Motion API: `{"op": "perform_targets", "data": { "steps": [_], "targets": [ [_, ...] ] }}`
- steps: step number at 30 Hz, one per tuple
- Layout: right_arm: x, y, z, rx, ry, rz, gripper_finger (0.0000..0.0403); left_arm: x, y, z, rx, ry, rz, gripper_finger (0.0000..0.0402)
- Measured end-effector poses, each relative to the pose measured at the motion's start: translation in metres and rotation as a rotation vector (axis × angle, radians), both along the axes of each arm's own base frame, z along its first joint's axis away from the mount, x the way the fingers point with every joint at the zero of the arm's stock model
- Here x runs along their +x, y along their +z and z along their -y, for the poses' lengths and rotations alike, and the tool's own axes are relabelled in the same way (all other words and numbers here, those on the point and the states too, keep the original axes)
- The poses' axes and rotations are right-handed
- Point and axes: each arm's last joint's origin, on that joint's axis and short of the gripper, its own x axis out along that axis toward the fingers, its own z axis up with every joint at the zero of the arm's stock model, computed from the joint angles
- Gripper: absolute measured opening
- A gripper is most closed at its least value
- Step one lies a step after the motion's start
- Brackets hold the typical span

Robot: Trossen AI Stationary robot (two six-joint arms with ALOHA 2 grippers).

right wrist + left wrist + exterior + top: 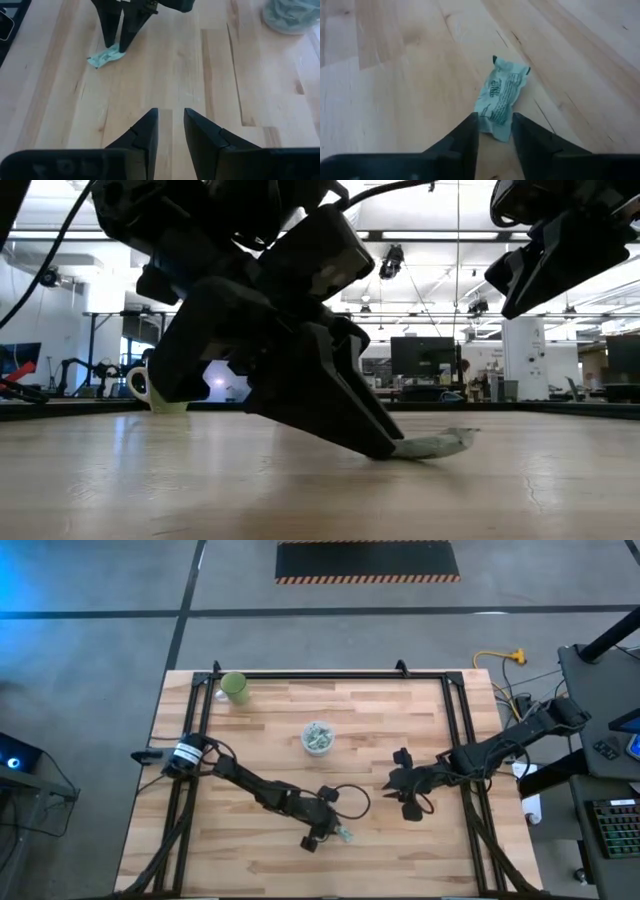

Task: Pick and place Stevia / Truvia into bins
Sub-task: Put the green stevia packet into the transparent container

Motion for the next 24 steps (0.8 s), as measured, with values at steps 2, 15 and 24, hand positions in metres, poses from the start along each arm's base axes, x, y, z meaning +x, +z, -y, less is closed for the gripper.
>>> {"op": "perform_targets", "data": {
  "steps": [2,15,24],
  "targets": [
    [0.000,0.000,0.000,0.001,0.000,0.002,0.0086,0.000,0.000,0.000,0.001,0.000,-0.004,0.0086],
    [-0.002,-0.004,0.001,-0.009,0.005,-0.012,0.0073,-0.006,0.011,-0.004,0.026,0.020,-0.031,0.0001],
    [-0.004,-0.011,0.003,-0.049,0.006,-0.019,0.0073,-0.030,0.079,-0.025,0.297,0.340,0.076,0.0000]
  ]
}}
